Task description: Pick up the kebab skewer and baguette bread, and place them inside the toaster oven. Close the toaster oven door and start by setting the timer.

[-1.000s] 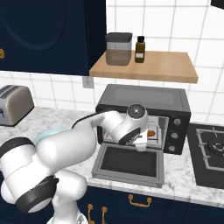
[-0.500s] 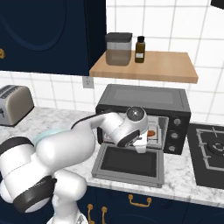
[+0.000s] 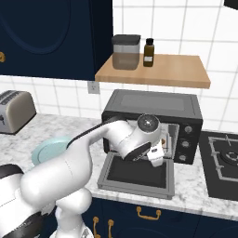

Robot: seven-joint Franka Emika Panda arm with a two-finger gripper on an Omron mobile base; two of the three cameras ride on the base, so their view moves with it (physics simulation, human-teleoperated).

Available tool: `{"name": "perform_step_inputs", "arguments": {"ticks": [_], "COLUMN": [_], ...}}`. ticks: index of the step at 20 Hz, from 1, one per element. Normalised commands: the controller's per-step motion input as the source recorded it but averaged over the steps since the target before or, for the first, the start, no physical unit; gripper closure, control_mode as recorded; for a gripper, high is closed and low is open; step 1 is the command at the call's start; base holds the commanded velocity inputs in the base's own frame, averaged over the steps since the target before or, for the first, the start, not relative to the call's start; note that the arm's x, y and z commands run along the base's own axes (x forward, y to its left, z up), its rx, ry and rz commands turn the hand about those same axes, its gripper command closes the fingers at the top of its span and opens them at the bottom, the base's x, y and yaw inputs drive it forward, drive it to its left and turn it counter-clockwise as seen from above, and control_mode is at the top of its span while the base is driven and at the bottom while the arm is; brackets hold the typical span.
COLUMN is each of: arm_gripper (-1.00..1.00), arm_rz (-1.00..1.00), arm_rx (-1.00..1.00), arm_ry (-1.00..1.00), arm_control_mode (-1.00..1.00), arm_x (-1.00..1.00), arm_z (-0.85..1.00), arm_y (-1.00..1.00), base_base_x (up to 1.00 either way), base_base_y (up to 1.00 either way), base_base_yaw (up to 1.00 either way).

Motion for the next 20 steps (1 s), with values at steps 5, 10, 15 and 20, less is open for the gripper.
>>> {"name": "perform_step_inputs", "arguments": {"ticks": [5,10,15,20], "arm_gripper": [-1.00,-1.00,-1.00,-1.00], "arm_rz": [0.45,0.35,0.25,0.07], "arm_rx": [-0.24,-0.16,-0.14,-0.07], "arm_ry": [-0.09,-0.17,-0.23,-0.21], "arm_control_mode": [-1.00,-1.00,-1.00,-1.00], "arm_x": [-0.34,0.00,0.00,0.00], "arm_z": [0.00,0.00,0.00,0.00], "arm_y": [0.51,0.05,-0.33,-0.31], "base_base_x": [0.00,0.00,0.00,0.00], "base_base_y": [0.00,0.00,0.00,0.00], "base_base_yaw": [0.00,0.00,0.00,0.00]}}
